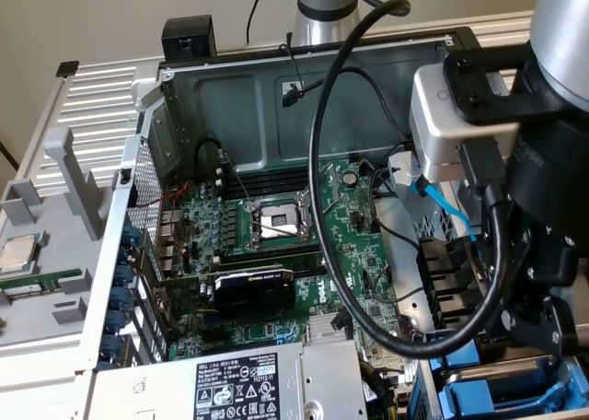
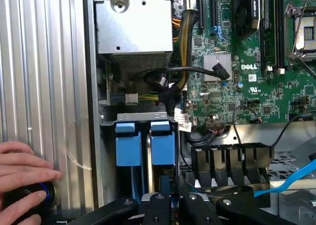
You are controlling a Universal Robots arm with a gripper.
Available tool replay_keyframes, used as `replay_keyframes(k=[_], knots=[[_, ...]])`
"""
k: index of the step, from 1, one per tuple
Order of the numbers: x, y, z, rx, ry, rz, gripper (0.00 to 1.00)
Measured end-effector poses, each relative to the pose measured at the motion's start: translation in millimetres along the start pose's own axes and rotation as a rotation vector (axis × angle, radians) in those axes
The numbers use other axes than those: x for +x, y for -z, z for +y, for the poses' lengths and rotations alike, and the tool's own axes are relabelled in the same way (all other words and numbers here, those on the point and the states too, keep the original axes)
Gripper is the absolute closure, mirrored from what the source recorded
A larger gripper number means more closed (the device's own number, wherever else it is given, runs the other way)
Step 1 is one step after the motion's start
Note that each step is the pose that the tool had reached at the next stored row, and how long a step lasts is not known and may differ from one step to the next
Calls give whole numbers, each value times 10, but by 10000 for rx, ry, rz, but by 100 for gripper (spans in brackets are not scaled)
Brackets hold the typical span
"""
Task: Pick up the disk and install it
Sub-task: 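Insert the second disk wire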
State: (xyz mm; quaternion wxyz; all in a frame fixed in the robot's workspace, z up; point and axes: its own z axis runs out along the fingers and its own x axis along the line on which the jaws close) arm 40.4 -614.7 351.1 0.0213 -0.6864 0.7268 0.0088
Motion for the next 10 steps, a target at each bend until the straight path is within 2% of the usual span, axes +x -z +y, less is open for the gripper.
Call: replay_keyframes(k=[10], knots=[[0, -3, 0, 0, 1, 14, 84]])
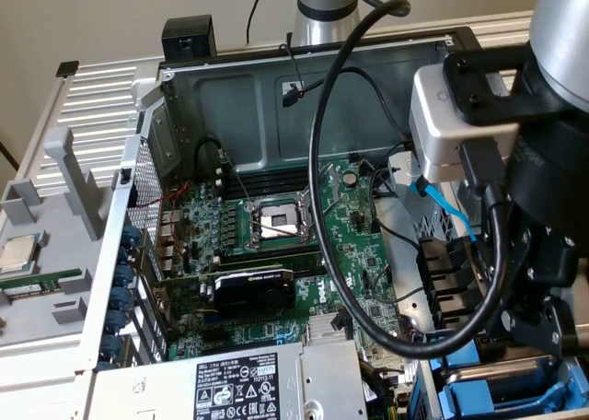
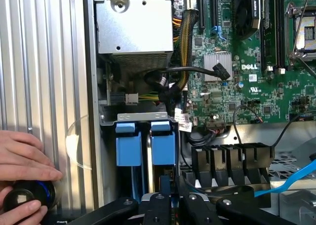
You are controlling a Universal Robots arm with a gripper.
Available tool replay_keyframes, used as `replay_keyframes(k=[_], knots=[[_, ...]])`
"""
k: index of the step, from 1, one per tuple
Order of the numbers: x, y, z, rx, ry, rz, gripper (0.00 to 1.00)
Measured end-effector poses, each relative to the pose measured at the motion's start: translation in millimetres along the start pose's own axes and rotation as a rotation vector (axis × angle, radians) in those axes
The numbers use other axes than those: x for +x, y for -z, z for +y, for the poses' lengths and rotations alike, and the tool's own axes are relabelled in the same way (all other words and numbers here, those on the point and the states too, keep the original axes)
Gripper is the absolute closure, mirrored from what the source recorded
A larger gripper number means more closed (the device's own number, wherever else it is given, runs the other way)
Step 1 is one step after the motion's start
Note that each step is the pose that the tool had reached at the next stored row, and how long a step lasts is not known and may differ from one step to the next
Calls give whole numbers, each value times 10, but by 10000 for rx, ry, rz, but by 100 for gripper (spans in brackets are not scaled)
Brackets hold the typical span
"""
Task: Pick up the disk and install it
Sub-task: 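Insert the second disk wire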
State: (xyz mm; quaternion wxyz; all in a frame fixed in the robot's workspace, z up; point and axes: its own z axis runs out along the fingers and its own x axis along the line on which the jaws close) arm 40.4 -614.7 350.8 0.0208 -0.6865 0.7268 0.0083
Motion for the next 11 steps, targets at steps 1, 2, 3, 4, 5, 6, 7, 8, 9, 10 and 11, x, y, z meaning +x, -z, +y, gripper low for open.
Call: replay_keyframes(k=[1, 2, 3, 4, 5, 6, 7, 8, 9, 10, 11], knots=[[0, -2, 0, 0, 0, 0, 84], [0, -3, 0, 0, 0, 0, 84], [0, -7, 0, 0, 0, 0, 84], [1, -11, 0, 0, 0, -1, 84], [1, -12, 0, 0, 0, 1, 84], [1, -13, 0, 0, 0, 2, 84], [0, -14, 0, 0, 0, 2, 84], [-1, -16, 0, 0, 0, -2, 84], [-2, -16, 1, 0, -1, -2, 84], [-2, -16, 1, 0, -1, -2, 84], [-2, -15, 1, 0, -1, 0, 84]])
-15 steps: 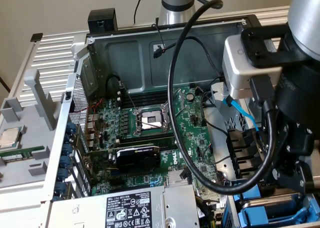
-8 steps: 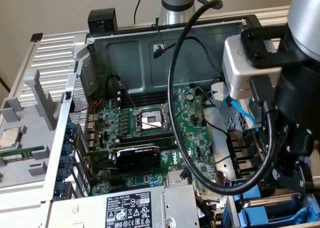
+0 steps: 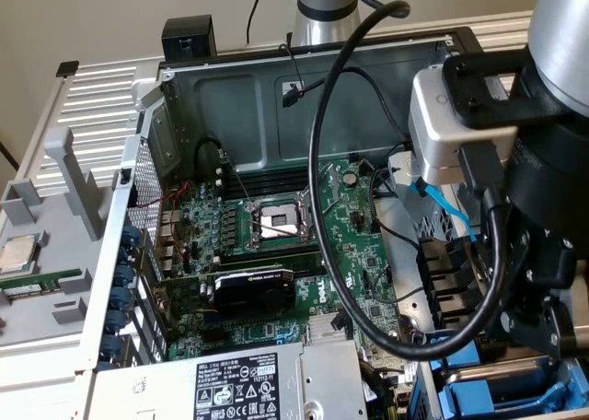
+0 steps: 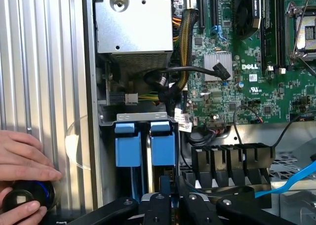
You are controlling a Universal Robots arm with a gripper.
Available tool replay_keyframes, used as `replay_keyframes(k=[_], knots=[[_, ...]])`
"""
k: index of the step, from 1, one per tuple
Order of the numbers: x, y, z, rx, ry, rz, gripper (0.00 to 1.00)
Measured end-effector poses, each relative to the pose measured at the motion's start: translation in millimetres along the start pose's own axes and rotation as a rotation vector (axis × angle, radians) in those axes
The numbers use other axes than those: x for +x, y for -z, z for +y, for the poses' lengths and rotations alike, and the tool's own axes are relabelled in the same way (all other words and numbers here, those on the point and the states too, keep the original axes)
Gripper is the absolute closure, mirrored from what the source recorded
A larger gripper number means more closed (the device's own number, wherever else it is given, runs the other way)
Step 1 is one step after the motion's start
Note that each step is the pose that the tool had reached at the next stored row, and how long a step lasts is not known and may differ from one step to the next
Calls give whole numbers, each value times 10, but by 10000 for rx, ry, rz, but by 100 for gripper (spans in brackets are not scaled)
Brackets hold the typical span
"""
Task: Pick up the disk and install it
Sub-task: 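Insert the second disk wire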
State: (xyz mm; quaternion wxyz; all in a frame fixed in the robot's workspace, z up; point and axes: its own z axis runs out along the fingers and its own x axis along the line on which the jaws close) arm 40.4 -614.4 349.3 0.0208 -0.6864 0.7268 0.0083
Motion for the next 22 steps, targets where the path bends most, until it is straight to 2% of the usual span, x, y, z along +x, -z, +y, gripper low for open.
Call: replay_keyframes(k=[22], knots=[[-13, -29, -16, 0, 0, 5, 84]])
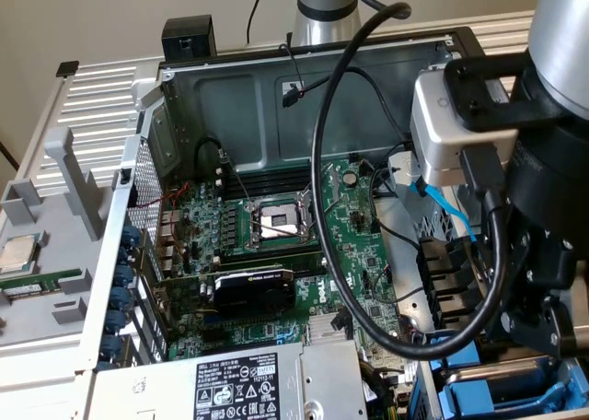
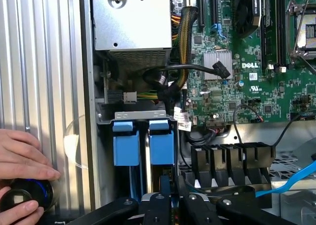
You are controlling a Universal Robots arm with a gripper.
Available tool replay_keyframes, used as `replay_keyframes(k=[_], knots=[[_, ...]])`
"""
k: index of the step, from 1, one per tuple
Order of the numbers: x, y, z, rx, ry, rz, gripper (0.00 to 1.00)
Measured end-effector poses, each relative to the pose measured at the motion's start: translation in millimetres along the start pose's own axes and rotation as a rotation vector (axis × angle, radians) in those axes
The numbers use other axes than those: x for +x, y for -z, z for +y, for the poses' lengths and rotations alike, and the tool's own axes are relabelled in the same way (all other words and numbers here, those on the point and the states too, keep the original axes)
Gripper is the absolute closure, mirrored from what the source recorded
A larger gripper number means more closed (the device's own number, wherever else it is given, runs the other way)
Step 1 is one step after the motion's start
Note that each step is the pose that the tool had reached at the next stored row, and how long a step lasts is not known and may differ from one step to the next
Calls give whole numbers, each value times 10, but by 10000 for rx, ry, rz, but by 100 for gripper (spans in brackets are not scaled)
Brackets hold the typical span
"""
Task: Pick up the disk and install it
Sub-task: 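Insert the second disk wire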
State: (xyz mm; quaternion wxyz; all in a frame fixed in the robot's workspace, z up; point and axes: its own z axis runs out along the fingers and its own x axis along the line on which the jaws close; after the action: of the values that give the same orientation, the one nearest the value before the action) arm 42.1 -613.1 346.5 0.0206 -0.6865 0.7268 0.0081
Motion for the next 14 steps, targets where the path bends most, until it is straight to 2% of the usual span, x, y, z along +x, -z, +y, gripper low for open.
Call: replay_keyframes(k=[2, 3, 14], knots=[[1, -2, 0, 0, 0, 0, 84], [2, -3, 0, 1, 0, 22, 84], [5, -3, 0, 1, 0, 20, 84]])
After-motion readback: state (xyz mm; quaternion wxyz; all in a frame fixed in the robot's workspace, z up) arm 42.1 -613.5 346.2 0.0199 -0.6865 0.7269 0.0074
